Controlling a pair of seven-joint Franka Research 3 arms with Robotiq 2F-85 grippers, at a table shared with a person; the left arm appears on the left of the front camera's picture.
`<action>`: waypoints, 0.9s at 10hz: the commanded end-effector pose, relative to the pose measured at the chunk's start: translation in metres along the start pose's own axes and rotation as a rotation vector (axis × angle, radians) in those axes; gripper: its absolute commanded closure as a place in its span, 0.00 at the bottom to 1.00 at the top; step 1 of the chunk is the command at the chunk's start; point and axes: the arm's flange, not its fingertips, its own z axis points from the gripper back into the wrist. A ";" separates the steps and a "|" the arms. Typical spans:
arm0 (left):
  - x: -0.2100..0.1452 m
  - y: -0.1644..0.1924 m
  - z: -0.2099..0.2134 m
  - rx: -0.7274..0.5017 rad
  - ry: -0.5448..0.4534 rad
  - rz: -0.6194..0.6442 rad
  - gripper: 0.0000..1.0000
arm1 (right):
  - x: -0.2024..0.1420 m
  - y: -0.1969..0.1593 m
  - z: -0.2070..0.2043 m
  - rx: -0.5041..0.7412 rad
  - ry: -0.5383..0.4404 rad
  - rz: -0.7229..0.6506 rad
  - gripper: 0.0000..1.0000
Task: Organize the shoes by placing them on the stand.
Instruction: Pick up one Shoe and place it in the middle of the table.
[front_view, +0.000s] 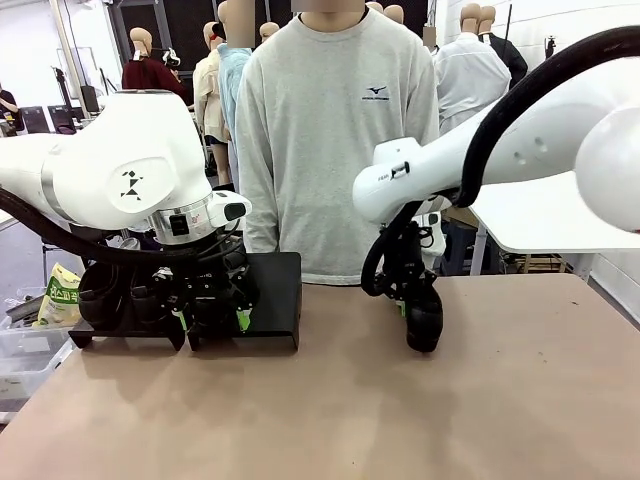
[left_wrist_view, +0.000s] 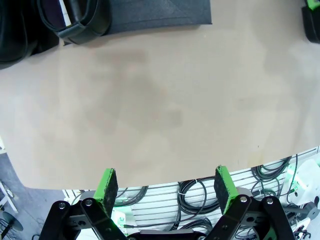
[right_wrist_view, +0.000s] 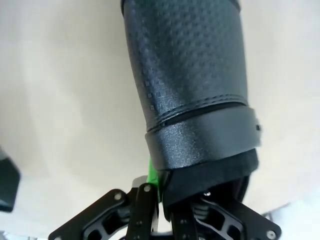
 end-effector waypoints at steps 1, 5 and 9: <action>-0.001 0.000 -0.001 0.011 -0.019 0.020 0.00 | -0.082 -0.012 0.033 -0.024 -0.024 -0.044 1.00; -0.001 0.000 -0.001 0.011 -0.019 0.020 0.00 | -0.185 0.015 0.028 -0.043 -0.116 0.102 1.00; -0.001 0.000 -0.001 0.011 -0.019 0.020 0.00 | -0.218 0.048 0.016 -0.052 -0.096 0.209 1.00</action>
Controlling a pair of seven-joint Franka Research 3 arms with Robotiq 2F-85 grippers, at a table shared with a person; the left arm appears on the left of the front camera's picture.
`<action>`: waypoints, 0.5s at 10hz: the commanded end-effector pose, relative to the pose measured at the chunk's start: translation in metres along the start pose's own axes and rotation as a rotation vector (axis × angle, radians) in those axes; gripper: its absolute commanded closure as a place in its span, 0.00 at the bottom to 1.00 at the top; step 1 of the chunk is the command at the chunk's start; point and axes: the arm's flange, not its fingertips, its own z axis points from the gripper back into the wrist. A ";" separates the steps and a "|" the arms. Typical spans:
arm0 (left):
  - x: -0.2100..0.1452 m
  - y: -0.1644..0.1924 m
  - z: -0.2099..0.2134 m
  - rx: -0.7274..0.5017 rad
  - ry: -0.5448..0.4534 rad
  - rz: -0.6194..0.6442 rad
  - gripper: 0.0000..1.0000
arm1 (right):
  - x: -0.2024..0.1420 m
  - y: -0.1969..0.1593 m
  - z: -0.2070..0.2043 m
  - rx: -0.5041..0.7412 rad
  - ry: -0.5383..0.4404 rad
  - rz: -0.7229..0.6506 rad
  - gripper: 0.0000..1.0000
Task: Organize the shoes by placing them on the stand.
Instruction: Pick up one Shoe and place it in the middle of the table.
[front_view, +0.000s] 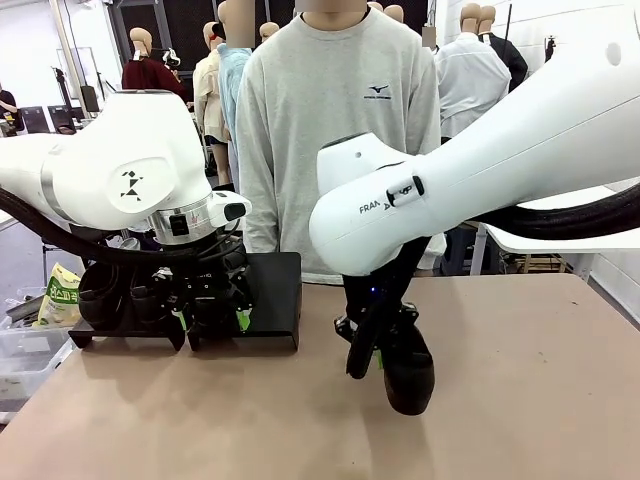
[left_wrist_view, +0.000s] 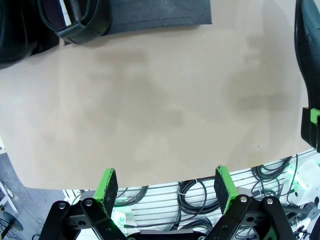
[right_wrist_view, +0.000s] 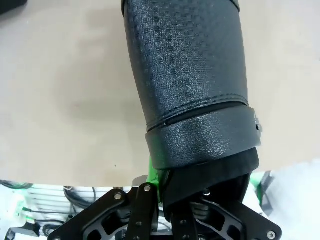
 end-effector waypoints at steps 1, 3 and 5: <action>0.000 0.000 -0.001 0.010 -0.019 0.020 0.00 | 0.008 -0.001 -0.003 0.019 0.040 -0.009 1.00; 0.000 0.000 -0.001 0.010 -0.019 0.020 0.00 | 0.013 0.011 -0.019 0.037 0.135 0.035 1.00; 0.000 0.000 -0.001 0.010 -0.019 0.020 0.00 | 0.017 0.023 -0.030 0.047 0.193 0.076 1.00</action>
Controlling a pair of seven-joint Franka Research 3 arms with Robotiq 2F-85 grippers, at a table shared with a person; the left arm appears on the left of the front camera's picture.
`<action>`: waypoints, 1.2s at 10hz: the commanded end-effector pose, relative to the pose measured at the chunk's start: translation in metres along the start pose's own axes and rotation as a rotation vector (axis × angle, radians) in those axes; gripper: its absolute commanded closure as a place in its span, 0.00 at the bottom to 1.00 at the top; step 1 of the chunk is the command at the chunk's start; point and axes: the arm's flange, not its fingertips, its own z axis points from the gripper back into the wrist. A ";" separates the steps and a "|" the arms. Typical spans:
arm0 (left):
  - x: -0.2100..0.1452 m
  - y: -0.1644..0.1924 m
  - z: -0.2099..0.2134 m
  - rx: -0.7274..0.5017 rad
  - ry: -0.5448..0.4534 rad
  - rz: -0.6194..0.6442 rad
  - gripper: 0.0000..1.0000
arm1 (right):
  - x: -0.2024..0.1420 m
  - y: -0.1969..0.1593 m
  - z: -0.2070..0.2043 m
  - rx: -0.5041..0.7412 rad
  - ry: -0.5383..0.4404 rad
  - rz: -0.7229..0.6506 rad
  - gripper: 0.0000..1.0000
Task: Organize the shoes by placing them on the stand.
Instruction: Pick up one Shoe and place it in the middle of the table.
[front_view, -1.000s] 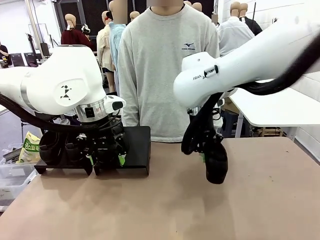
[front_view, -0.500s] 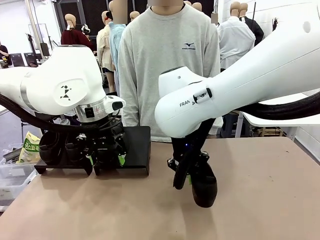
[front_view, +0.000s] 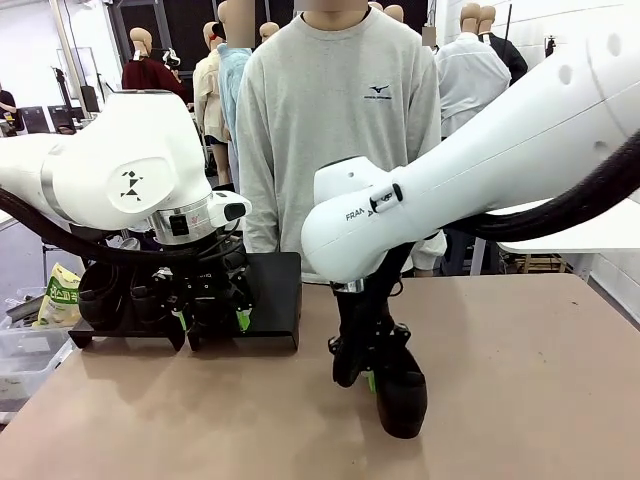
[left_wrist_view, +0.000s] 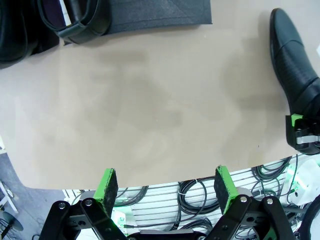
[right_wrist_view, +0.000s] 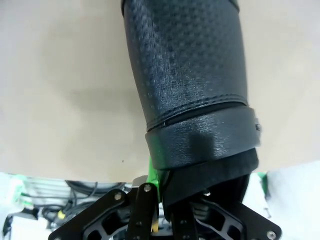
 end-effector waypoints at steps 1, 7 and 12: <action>0.000 0.000 -0.001 0.009 -0.019 0.020 0.00 | 0.009 0.009 0.004 0.010 0.066 0.033 1.00; 0.000 0.000 -0.001 0.009 -0.019 0.020 0.00 | 0.020 0.019 -0.003 0.057 0.130 0.050 0.22; 0.000 0.000 -0.001 0.009 -0.019 0.020 0.00 | 0.012 0.004 0.012 0.101 0.061 0.042 0.00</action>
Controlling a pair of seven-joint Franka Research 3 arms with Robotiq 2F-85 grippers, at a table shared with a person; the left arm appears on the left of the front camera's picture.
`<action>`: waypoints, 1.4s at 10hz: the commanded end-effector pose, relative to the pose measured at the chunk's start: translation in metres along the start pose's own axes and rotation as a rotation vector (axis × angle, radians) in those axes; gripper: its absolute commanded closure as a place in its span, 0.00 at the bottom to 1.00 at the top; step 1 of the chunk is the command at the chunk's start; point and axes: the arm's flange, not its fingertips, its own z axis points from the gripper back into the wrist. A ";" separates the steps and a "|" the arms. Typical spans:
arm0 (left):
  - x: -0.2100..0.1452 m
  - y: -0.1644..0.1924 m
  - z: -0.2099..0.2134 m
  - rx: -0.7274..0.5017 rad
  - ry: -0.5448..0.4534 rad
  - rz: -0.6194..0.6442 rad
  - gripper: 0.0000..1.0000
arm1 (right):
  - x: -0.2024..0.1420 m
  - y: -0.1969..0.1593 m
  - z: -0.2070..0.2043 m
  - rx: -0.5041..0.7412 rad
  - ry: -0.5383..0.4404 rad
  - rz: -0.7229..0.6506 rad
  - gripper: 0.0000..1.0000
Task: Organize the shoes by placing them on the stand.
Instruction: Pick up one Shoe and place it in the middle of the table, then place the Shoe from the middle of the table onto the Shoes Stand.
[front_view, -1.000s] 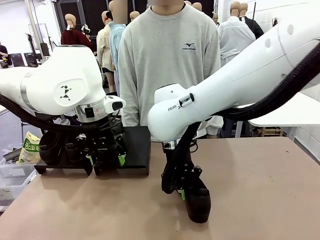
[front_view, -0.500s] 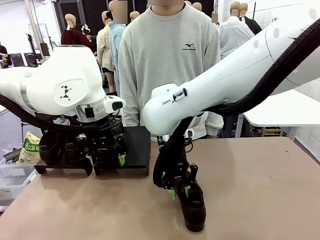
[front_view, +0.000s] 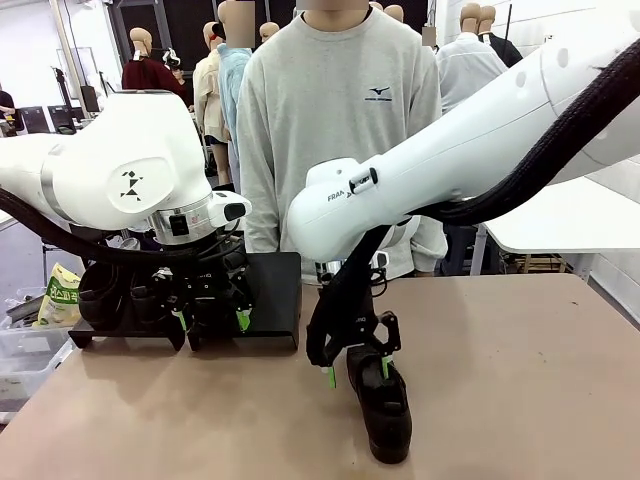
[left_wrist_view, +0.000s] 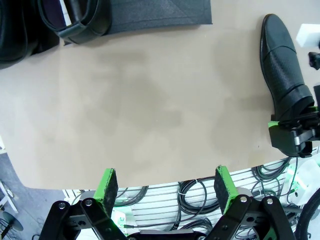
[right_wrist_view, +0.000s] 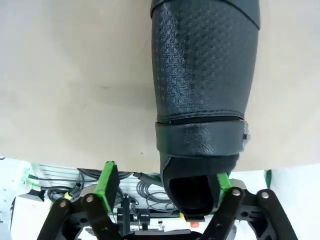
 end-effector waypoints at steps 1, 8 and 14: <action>0.000 0.000 -0.001 0.009 -0.019 0.020 0.00 | -0.011 -0.010 0.004 0.050 -0.028 0.007 0.00; 0.000 0.000 -0.001 0.009 -0.019 0.020 0.00 | -0.005 -0.005 0.012 0.009 -0.027 -0.007 0.00; 0.000 0.000 -0.001 0.009 -0.019 0.020 0.00 | 0.000 -0.099 0.065 -0.015 -0.114 0.181 0.00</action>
